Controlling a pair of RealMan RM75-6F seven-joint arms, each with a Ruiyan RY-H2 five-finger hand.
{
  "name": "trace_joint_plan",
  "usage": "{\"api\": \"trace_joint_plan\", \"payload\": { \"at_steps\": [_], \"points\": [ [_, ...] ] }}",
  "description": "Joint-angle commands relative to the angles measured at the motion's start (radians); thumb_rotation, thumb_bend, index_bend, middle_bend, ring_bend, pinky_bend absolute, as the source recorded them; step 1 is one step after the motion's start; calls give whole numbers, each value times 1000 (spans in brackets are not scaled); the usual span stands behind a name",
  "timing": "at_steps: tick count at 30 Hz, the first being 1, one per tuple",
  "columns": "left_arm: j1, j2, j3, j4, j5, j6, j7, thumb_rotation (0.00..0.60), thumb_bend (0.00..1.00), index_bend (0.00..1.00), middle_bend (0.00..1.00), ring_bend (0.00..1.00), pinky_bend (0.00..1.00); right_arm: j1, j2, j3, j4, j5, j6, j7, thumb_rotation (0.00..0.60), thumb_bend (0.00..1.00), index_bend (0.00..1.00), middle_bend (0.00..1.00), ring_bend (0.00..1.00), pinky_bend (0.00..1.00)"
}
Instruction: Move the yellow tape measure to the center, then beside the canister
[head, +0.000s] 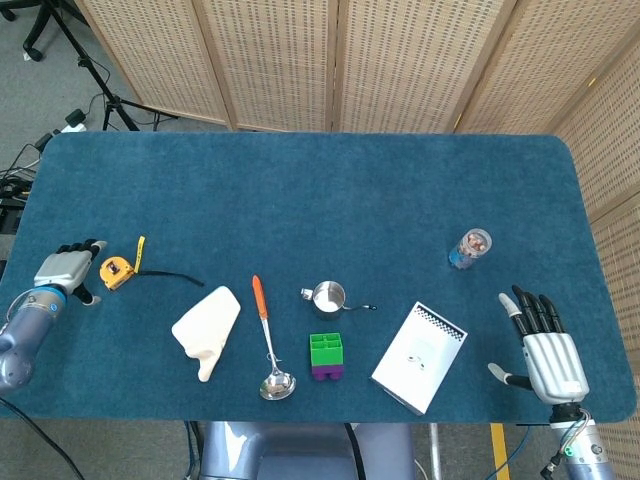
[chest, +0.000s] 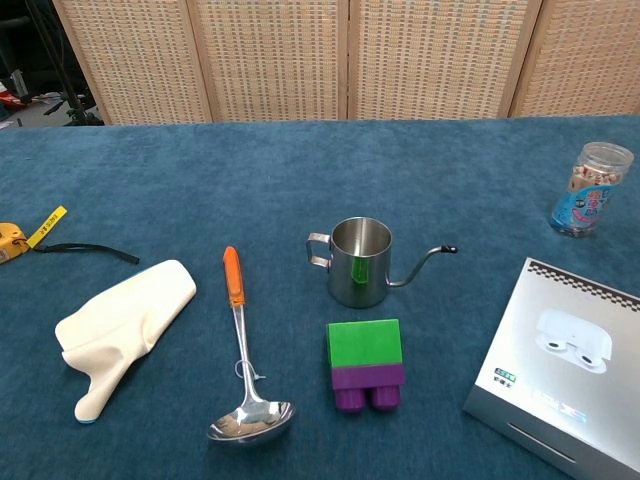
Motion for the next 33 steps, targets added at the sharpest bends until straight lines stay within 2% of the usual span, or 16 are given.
{"api": "trace_joint_plan", "payload": {
  "at_steps": [1,14,33],
  "points": [
    [-13,-23,9,15,-17,19,12,600,212,75,0,0,28,1,0,0,0,0,-1,-1,600,29,0,0,0,0],
    [-36,-50,22,1,-42,50,27,600,212,92,0,0,29,0,2,0,-1,1,-1,4,600,29,0,0,0,0],
    [-44,-103,38,6,-104,109,59,600,251,200,0,0,67,-3,7,1,0,-1,4,14,600,31,0,0,0,0]
  ]
}}
